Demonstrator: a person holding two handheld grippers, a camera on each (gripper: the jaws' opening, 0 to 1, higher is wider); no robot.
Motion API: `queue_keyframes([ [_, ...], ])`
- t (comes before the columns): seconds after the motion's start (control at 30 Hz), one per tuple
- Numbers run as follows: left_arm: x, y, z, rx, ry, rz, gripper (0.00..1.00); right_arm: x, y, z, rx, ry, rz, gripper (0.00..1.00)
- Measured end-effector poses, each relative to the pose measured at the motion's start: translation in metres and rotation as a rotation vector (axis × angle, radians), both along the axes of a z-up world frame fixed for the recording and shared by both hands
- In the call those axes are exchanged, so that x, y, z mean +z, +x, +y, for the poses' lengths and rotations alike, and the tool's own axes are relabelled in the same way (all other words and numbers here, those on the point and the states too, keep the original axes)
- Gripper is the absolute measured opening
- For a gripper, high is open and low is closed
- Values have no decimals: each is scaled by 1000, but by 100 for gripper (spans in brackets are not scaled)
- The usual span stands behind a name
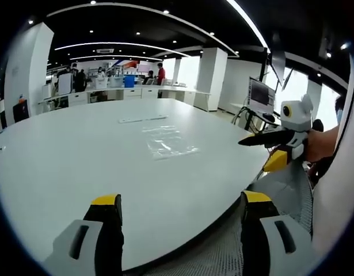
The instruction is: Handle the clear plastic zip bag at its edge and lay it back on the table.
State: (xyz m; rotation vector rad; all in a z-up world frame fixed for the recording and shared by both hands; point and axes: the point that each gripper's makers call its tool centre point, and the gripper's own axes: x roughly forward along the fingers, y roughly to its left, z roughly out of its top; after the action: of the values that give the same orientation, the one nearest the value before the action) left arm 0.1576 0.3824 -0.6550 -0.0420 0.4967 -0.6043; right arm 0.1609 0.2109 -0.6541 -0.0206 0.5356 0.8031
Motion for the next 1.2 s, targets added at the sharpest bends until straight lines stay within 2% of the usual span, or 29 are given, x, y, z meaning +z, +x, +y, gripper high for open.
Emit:
queue_keyframes([
  [1.2, 1, 3, -1, 7, 6, -7, 83, 2, -1, 1, 15, 2, -5, 89],
])
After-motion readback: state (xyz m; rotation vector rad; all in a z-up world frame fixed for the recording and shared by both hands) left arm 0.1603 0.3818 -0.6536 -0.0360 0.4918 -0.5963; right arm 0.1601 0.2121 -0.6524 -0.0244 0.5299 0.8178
